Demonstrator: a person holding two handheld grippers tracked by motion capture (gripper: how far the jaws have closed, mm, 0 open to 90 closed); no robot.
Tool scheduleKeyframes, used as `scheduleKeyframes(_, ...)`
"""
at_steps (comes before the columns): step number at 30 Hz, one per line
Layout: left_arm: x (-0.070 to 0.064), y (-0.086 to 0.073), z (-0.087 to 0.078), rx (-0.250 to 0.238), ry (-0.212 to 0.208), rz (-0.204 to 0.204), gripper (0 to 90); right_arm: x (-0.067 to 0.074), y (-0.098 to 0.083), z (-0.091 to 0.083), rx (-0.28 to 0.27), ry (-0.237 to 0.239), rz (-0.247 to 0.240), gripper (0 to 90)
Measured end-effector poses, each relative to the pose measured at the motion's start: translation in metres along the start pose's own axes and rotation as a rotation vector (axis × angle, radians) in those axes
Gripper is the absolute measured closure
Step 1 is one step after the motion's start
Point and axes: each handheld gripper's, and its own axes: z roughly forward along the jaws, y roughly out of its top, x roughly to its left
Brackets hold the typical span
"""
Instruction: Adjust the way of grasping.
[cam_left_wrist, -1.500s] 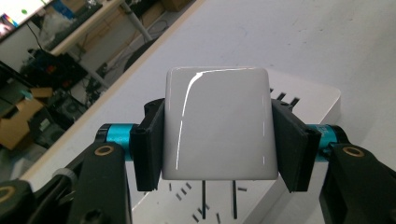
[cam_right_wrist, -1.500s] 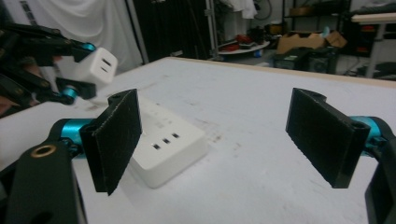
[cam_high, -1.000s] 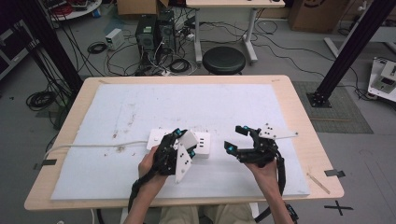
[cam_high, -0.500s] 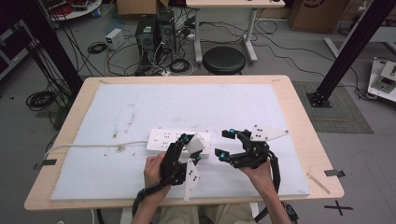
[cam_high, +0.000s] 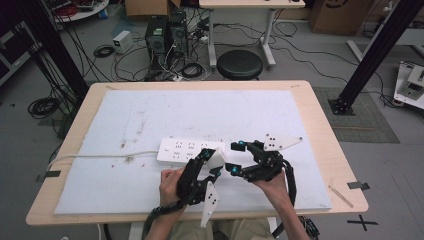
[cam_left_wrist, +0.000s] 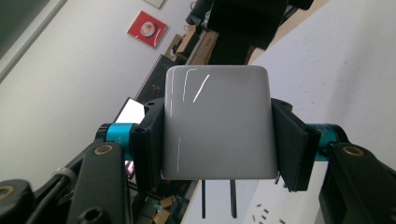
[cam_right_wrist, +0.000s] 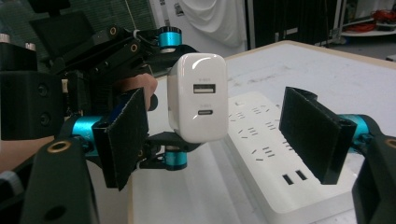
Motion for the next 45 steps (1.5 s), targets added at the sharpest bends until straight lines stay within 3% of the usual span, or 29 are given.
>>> scheduleKeyframes(5,-0.003,0.002,0.000,-0.011,-0.003,0.023,42.5,0.000,0.000,0.003,0.021,0.015,0.013,24.3)
scheduleKeyframes(14,-0.008,0.006,0.000,-0.028,0.017,0.073,42.5,0.000,0.000,0.005,0.010,0.049,0.000,28.2)
scheduleKeyframes(15,-0.009,0.007,-0.001,-0.017,0.010,0.096,42.5,0.000,0.000,0.006,0.007,0.051,-0.003,28.3)
scheduleKeyframes(18,-0.011,0.007,0.001,-0.040,0.015,0.076,42.5,0.001,0.000,0.006,0.019,0.077,-0.002,34.2)
scheduleKeyframes(25,-0.010,0.009,0.000,-0.051,0.016,0.076,42.5,0.000,0.000,0.009,0.030,0.104,-0.016,42.0)
scheduleKeyframes(32,-0.010,0.011,-0.001,-0.074,0.007,0.088,42.5,0.001,-0.001,0.011,0.041,0.161,-0.024,52.1)
scheduleKeyframes(37,-0.009,0.011,-0.003,-0.067,0.001,0.111,42.4,0.000,-0.001,0.012,0.039,0.177,-0.024,55.6)
scheduleKeyframes(41,-0.010,0.011,-0.002,-0.085,0.002,0.096,42.5,0.000,-0.001,0.011,0.042,0.177,-0.023,57.3)
scheduleKeyframes(45,-0.009,0.012,-0.003,-0.074,-0.005,0.113,42.5,-0.001,-0.001,0.011,0.041,0.176,-0.027,61.7)
